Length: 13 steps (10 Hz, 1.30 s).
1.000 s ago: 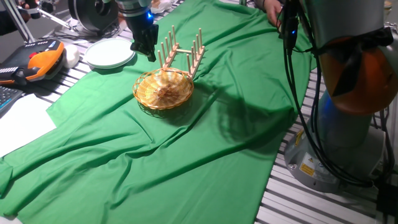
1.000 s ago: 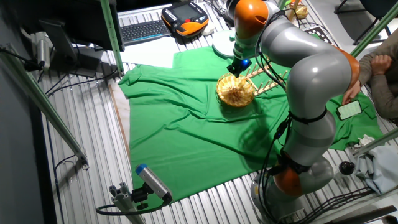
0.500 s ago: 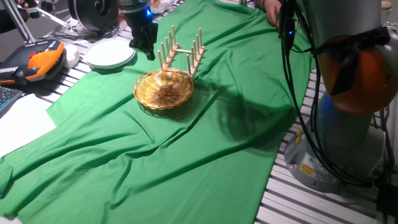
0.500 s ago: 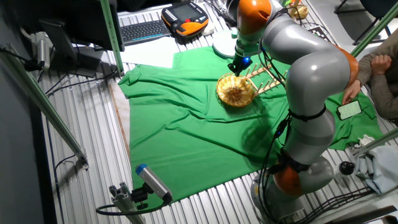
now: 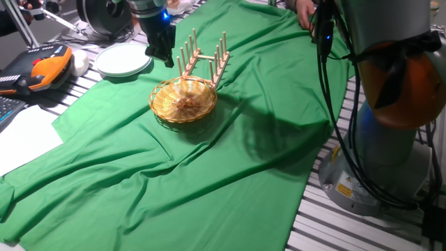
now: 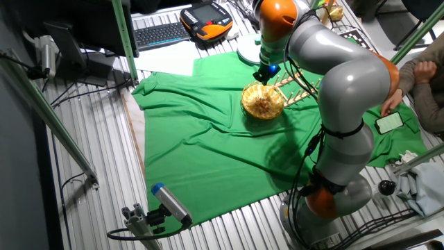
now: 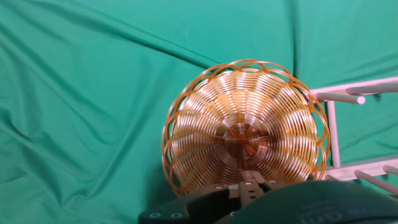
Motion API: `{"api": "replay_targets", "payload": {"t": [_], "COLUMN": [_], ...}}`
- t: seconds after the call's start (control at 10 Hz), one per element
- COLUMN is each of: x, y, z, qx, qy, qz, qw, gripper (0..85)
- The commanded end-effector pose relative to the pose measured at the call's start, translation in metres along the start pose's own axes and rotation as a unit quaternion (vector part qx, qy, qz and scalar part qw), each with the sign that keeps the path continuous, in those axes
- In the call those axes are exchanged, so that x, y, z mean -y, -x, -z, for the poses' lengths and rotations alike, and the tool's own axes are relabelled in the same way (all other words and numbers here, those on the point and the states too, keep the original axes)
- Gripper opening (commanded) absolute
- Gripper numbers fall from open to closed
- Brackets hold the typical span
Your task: Take the dish off the dish rack
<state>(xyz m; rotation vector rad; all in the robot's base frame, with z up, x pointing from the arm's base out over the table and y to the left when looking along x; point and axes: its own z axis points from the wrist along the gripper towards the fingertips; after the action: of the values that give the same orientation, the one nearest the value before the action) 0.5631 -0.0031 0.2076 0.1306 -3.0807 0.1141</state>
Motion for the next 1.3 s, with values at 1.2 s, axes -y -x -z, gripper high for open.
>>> {"api": "replay_targets", "payload": {"t": [1.2], "x": [-0.005], "y": [-0.010], "z": [-0.003], "qx": [0.001], "qy": [0.000], "qz": [0.002], "qw": [1.0000], "gripper": [0.0]}}
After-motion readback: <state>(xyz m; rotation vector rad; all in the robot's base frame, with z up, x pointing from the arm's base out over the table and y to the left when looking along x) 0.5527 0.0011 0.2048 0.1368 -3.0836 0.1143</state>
